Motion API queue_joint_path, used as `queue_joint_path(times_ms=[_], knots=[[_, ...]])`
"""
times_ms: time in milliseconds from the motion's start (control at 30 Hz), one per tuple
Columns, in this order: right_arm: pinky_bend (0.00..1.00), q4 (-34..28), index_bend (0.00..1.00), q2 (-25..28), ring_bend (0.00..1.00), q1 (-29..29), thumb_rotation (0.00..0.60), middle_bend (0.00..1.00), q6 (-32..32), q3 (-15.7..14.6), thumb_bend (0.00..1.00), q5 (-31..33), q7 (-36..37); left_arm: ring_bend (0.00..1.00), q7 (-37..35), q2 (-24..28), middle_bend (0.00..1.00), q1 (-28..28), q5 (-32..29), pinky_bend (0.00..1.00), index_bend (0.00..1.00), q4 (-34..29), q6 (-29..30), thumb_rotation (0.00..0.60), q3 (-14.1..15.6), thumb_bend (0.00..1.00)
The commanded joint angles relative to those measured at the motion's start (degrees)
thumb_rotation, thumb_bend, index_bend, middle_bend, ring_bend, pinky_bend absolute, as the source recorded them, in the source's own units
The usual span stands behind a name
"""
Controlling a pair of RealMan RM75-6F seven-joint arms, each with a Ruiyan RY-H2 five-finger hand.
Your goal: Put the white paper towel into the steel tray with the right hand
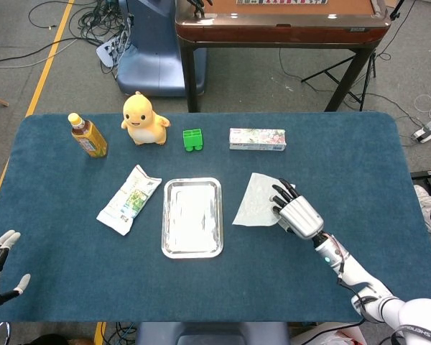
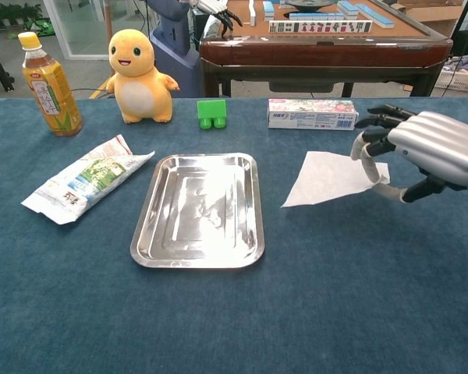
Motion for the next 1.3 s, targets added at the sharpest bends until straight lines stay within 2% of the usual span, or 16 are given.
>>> queue_joint_path(times_ms=[33, 333, 533, 733, 1100, 1300], knots=[[0.02, -3.1, 0.62, 1.8, 0.11, 1.8, 0.600, 0.34, 1.5, 2.1, 0.45, 0.4, -0.2, 0.14, 0.1, 0.1, 0.12, 0.0, 0.1, 0.06, 0.13, -0.2, 0.1, 0.600, 0.0, 0.25], [0.04, -16.0, 0.63, 7.1, 0.12, 8.9, 0.600, 0.35, 1.5, 9.6, 0.45, 1.7, -1.1, 0.14, 0.3, 0.3, 0.12, 0.4, 0.4, 0.06, 0.13, -0.7, 0.6, 0.600, 0.2, 0.25], [0.04, -20.0, 0.63, 6.5, 0.13, 13.5, 0.600, 0.35, 0.0, 11.8, 0.45, 0.5, -4.5, 0.14, 0.2, 0.3, 0.12, 0.8, 0.5, 0.06, 0.13, -0.7, 1.1, 0.600, 0.4, 0.25], [0.04, -17.4, 0.63, 2.9, 0.13, 15.6, 0.600, 0.35, -0.3, 10.2, 0.45, -1.9, -8.7, 0.14, -0.6, 0.3, 0.12, 1.6, 0.2, 0.06, 0.13, -0.1, 1.7, 0.600, 0.7, 0.25], [0.04, -12.1, 0.63, -2.2, 0.14, 14.7, 0.600, 0.36, -0.2, 3.9, 0.45, -5.2, -9.1, 0.14, -1.6, 0.0, 0.12, 1.8, 0.4, 0.06, 0.13, 0.9, 1.6, 0.600, 0.8, 0.25], [0.04, -8.8, 0.63, -3.9, 0.14, 14.3, 0.600, 0.36, -0.7, 1.6, 0.45, -6.0, -7.6, 0.14, -1.8, -0.2, 0.12, 1.6, 0.2, 0.06, 0.13, 1.3, 1.3, 0.600, 0.6, 0.25]])
